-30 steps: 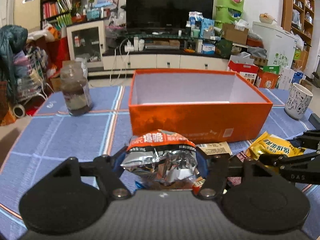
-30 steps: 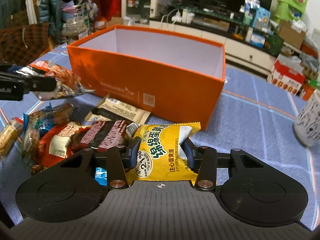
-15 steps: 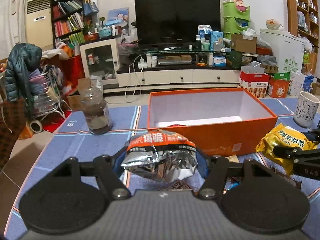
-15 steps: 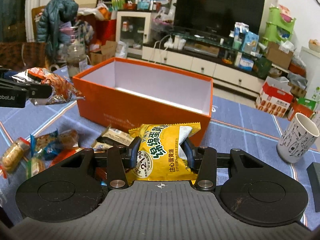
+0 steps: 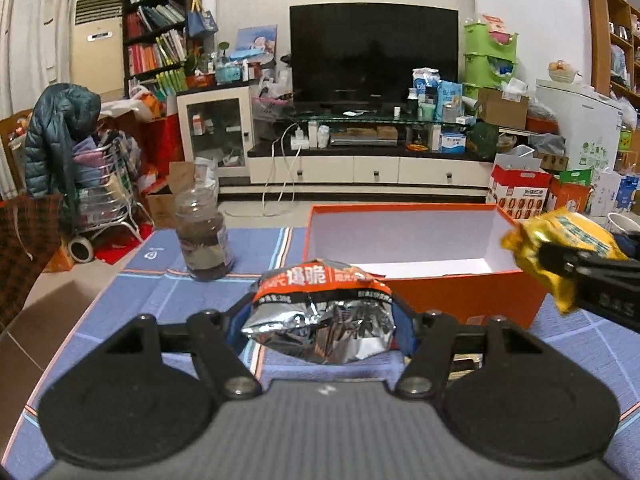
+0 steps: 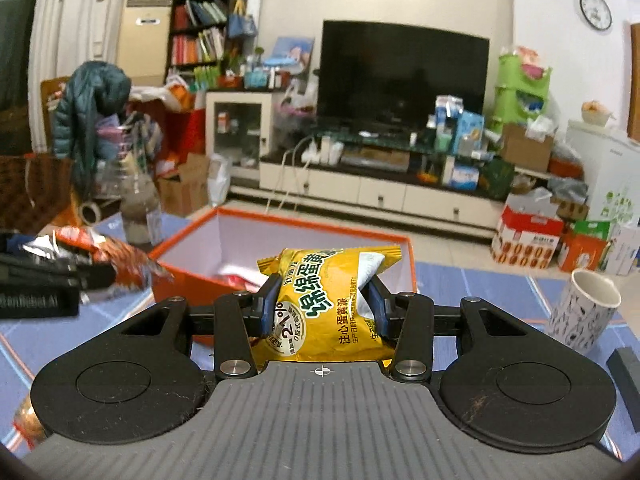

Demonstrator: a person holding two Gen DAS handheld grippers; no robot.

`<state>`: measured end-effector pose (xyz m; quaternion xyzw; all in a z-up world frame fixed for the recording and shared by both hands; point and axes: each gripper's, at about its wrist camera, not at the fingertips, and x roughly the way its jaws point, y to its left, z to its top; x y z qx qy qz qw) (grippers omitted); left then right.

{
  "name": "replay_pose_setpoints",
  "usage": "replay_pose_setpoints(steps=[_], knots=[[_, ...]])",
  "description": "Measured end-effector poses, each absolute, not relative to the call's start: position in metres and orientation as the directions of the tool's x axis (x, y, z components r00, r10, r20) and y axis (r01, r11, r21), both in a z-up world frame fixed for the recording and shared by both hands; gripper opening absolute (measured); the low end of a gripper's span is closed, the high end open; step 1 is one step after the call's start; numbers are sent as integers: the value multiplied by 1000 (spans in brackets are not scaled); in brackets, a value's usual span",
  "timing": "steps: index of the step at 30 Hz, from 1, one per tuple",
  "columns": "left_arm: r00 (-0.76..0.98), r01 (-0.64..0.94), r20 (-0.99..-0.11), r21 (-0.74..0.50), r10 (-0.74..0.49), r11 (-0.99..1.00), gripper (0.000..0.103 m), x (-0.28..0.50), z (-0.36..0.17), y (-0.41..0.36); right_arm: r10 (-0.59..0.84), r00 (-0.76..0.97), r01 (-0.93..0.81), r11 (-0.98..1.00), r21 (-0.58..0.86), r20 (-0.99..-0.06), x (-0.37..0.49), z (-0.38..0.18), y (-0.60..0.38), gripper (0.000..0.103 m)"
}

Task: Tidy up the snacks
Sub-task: 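Carry both bags over the orange box and open both grippers to release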

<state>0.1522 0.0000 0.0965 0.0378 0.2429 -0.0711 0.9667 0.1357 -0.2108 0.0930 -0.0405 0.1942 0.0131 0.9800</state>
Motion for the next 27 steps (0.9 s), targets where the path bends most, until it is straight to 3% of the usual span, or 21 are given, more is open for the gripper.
replay_pose_setpoints(steps=[16, 23, 27], knots=[[891, 138, -439, 17, -117, 990, 65, 154, 112, 4, -38, 906, 48, 999, 13, -422, 177, 104, -203, 30], [911, 133, -395, -1, -122, 991, 65, 187, 132, -10, -36, 910, 65, 996, 57, -414, 191, 103, -216, 30], [901, 145, -411, -9, -136, 989, 65, 212, 125, -25, -60, 903, 84, 996, 38, -426, 200, 94, -224, 30]])
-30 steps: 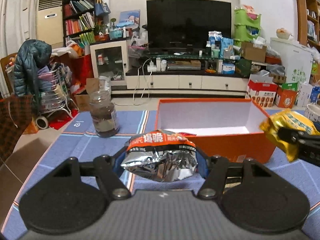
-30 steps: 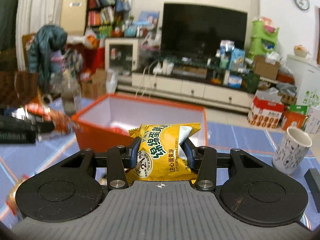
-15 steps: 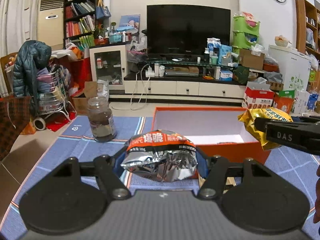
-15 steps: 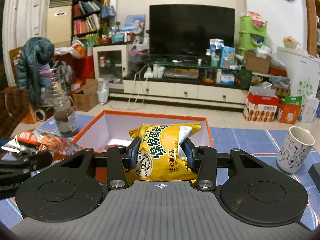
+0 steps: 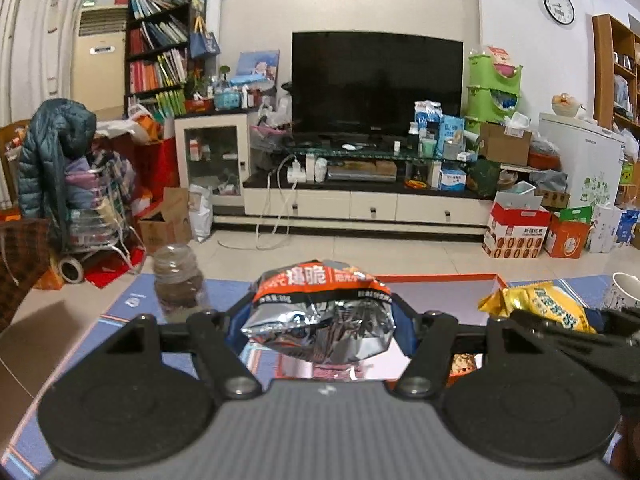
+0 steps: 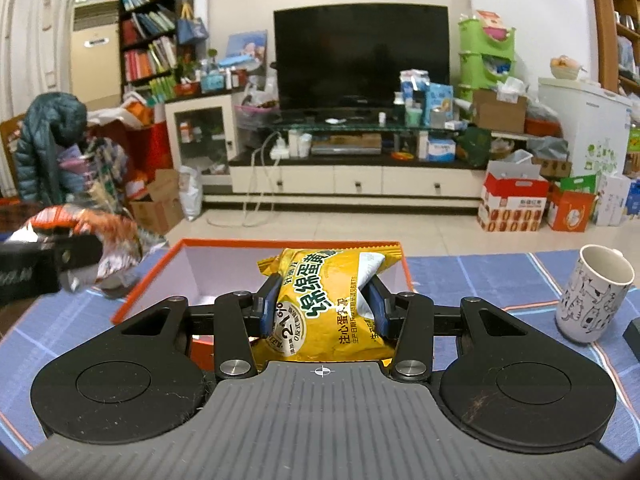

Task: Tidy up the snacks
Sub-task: 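Carry both bags over the orange box and open both grippers to release, then move the left gripper to the pastry bag while the right gripper reaches a brown chocolate bar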

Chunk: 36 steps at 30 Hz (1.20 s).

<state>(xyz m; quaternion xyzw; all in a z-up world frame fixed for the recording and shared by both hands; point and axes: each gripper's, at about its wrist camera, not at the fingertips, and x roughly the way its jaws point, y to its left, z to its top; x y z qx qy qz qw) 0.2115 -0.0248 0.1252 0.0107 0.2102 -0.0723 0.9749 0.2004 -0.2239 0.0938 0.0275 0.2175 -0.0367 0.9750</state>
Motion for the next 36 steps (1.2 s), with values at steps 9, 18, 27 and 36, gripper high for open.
replay_pose_setpoints(steps=[9, 18, 27, 36], knots=[[860, 135, -493, -33, -133, 990, 82, 266, 101, -56, 4, 888, 52, 993, 109, -460, 231, 82, -235, 37], [926, 108, -359, -49, -119, 993, 102, 167, 127, 28, -26, 945, 70, 990, 125, -327, 181, 103, -278, 69], [882, 8, -470, -38, -25, 999, 102, 113, 61, 91, 43, 856, -103, 991, -87, -515, 109, 50, -329, 72], [860, 0, -511, -3, -2, 1000, 103, 87, 41, 81, 151, 717, -301, 948, -106, -680, 112, 1, -299, 66]])
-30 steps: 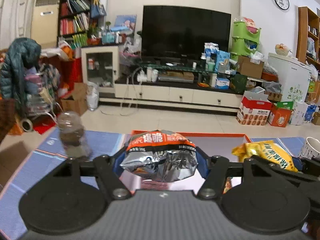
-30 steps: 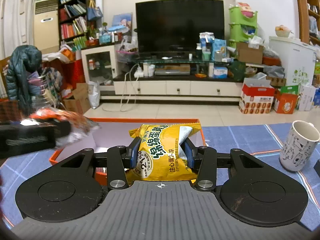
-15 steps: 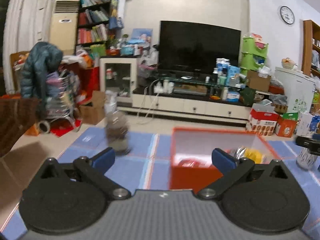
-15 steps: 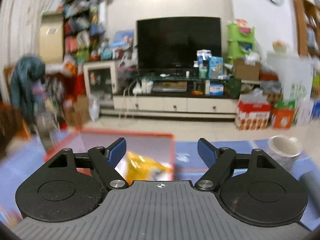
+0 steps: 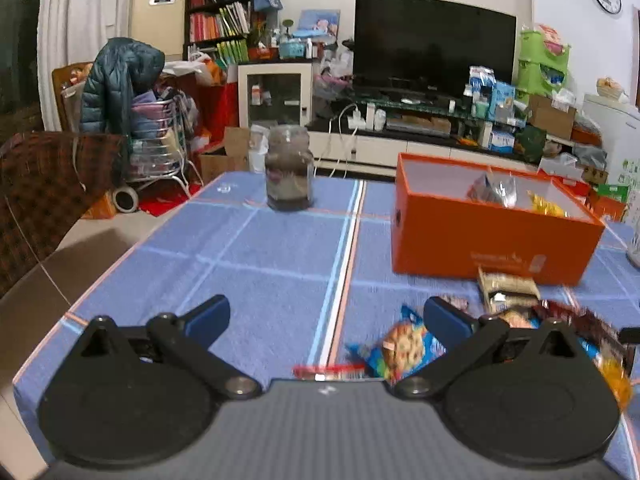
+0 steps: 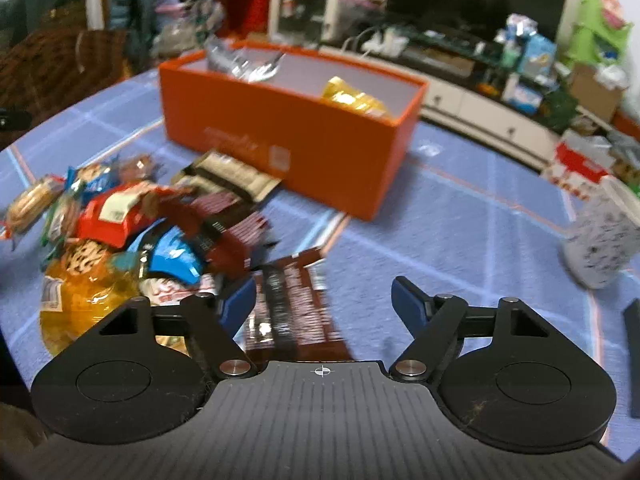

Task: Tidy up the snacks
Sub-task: 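Move the left gripper to the pastry bag while the right gripper reaches a brown chocolate bar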

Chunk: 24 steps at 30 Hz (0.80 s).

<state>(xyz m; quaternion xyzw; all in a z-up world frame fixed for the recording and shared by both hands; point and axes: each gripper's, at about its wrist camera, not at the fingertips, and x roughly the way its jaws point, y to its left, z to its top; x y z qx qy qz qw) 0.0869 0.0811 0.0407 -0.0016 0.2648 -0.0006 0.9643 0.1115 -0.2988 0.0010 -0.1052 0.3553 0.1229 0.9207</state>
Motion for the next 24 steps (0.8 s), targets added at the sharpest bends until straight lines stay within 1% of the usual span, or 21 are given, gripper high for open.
replay_pose_setpoints(steps=[2, 6, 9, 12, 15, 18, 21, 24], knots=[[839, 15, -544, 29, 3, 999, 103, 83, 31, 77, 154, 707, -313, 943, -110, -690, 113, -4, -295, 66], [799, 28, -602, 53, 9, 998, 103, 83, 17, 76, 160, 690, -323, 941, -102, -706, 120, -13, -294, 67], [796, 28, -605, 90, 32, 996, 103, 85, 9, 73, 167, 667, -333, 939, -90, -726, 126, -21, -293, 69], [767, 39, -642, 60, 8, 997, 103, 93, 2, 74, 155, 647, -341, 935, -102, -746, 129, -29, -291, 68], [751, 41, -660, 12, -23, 999, 102, 97, -2, 78, 165, 643, -337, 938, -83, -748, 133, -30, -292, 68], [731, 36, -682, -4, -29, 999, 102, 98, -5, 78, 175, 639, -332, 941, -64, -749, 134, -31, -294, 68], [732, 24, -680, -32, -40, 999, 102, 98, -5, 80, 183, 632, -321, 946, -39, -753, 135, -31, -296, 68], [728, 19, -685, -25, -31, 1000, 102, 99, -7, 80, 201, 623, -302, 953, 5, -756, 139, -32, -300, 69]])
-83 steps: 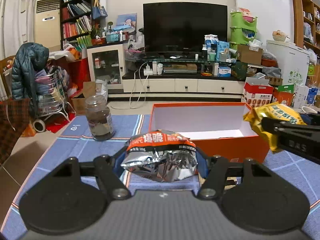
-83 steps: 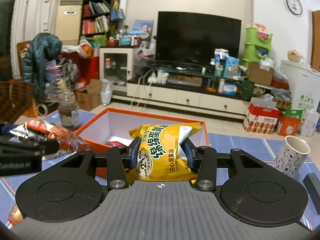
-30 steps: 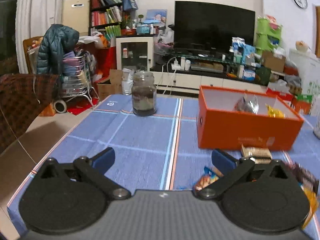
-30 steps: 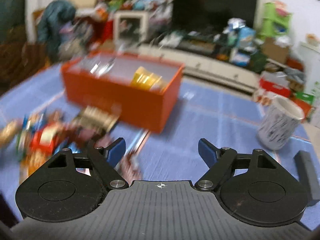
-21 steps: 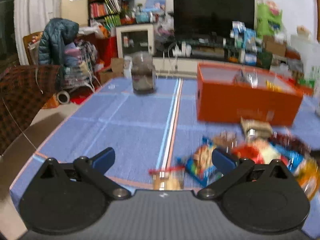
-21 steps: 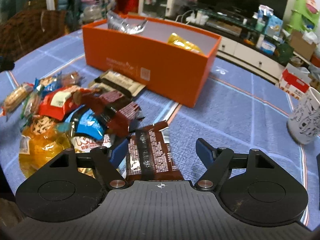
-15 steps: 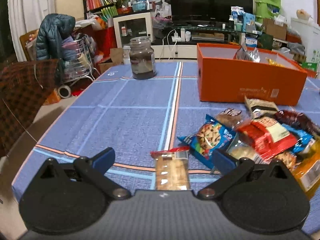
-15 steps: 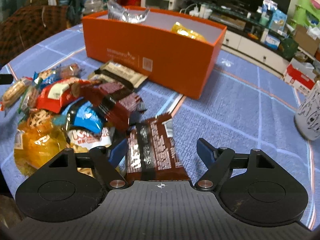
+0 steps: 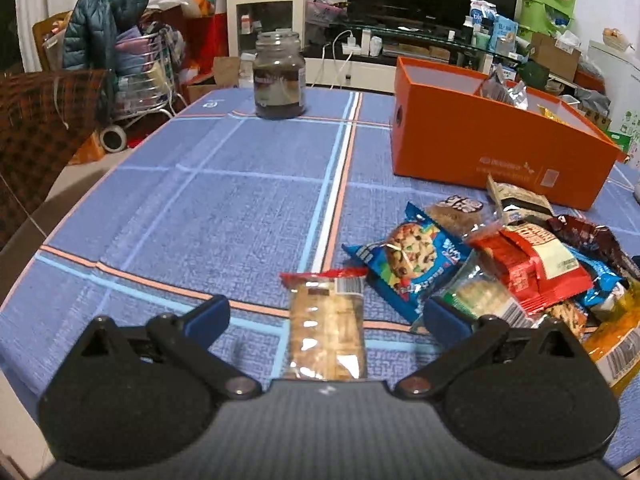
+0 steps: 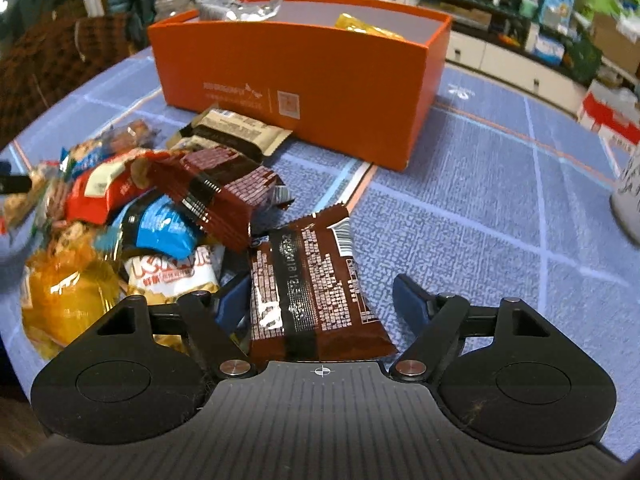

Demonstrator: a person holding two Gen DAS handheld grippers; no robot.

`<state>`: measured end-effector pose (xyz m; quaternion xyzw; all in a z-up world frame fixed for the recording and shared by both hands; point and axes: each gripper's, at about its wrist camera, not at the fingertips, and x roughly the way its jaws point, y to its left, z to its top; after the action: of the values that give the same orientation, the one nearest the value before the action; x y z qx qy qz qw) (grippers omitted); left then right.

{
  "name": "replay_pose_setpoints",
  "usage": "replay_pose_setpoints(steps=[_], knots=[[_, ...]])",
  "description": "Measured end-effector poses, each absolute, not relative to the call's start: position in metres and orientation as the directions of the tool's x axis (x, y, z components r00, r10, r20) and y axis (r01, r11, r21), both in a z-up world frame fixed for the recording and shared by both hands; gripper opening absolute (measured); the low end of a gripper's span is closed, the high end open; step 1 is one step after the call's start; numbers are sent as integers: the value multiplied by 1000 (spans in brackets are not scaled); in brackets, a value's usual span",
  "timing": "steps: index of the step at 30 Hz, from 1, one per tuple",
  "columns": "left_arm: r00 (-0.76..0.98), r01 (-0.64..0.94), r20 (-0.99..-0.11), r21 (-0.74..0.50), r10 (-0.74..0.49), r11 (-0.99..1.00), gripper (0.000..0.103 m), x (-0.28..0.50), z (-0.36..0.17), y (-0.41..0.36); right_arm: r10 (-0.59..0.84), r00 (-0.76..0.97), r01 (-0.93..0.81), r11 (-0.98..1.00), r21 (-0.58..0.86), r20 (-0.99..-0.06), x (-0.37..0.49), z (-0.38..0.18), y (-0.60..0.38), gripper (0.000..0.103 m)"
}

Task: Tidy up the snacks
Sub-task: 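Move the left gripper to the pastry bag while the right gripper reaches a brown chocolate bar, then grasp and lift the pastry bag with the left gripper while the right gripper grasps the chocolate bar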

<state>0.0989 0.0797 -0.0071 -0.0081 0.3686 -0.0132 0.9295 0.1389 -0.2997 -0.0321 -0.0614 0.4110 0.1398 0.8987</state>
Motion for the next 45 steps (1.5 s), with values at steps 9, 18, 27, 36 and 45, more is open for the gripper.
replay_pose_setpoints(steps=[9, 18, 27, 36, 45], knots=[[697, 43, -716, -2, -32, 999, 85, 103, -17, 79, 187, 618, -286, 958, 3, -764, 141, -31, -296, 70], [668, 73, -740, -31, -72, 997, 64, 108, -24, 76, 186, 605, -285, 958, 8, -774, 142, -29, -295, 58], [706, 124, -705, 31, -66, 992, 33, 103, -7, 67, 142, 604, -257, 966, -23, -784, 141, -24, -291, 41], [732, 95, -681, 106, 3, 990, 33, 108, 4, 65, 54, 626, -220, 969, -110, -778, 141, -22, -289, 41], [760, 68, -650, 97, 12, 993, 33, 114, 23, 60, 13, 663, -147, 983, -113, -748, 142, -7, -296, 41]])
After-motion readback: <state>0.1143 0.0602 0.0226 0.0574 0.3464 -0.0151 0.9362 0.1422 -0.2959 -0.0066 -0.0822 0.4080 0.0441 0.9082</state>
